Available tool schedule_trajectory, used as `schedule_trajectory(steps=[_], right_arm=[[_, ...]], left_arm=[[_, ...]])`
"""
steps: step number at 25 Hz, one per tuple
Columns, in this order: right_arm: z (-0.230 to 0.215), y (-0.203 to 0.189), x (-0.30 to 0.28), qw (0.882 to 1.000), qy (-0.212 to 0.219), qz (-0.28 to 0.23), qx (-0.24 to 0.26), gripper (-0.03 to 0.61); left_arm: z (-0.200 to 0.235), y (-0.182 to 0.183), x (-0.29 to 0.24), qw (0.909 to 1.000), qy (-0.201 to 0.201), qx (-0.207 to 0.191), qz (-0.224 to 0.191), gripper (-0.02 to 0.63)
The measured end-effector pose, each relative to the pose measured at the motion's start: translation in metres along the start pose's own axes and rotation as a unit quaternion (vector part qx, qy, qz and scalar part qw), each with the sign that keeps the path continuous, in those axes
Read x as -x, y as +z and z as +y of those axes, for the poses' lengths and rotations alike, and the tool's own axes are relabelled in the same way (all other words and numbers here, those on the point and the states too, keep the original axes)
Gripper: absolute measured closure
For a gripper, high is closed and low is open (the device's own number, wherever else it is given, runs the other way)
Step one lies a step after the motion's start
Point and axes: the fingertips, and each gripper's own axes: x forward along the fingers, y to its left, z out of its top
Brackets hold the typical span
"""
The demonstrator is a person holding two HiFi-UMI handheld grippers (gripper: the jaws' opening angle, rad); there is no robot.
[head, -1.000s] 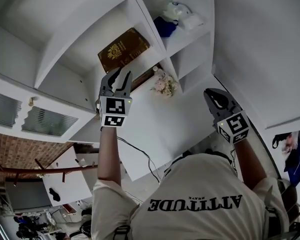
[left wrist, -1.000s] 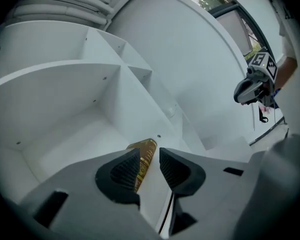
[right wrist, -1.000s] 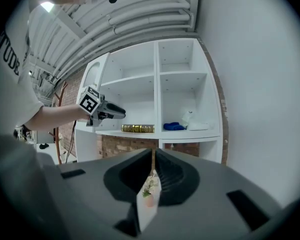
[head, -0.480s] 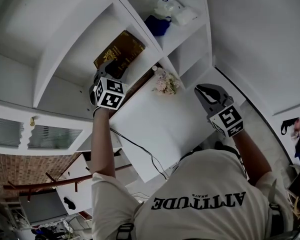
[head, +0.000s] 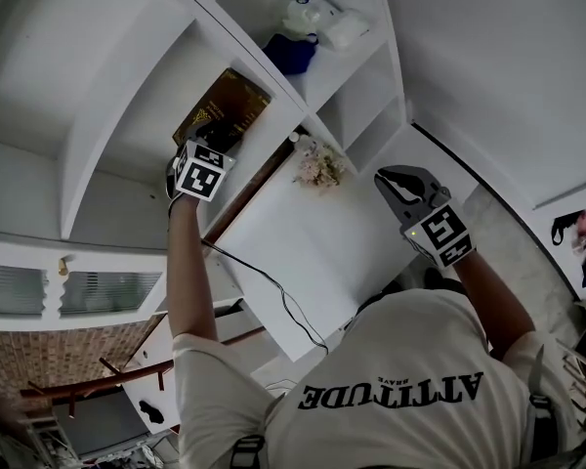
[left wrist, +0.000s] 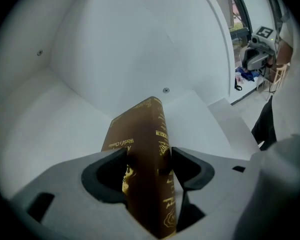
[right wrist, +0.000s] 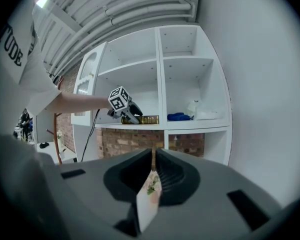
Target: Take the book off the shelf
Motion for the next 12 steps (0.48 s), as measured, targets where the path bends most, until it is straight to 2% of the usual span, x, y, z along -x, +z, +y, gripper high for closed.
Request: schedule_trajectory(steps=[6,12], right_arm=[[0.002,-0.004,0.004,1.0,0.0,0.003,-0.004,0.546],[0.006,-0.004,0.01,1.0,0.002,-0.001,-0.006,0.546]], left_arm=[[0.003,0.005,0.004,0.9997,-0.018,0.013,-0.006,0.348],[-0.005,0.005,0.011,0.9996,-0.02,0.021,-0.001,0.365]])
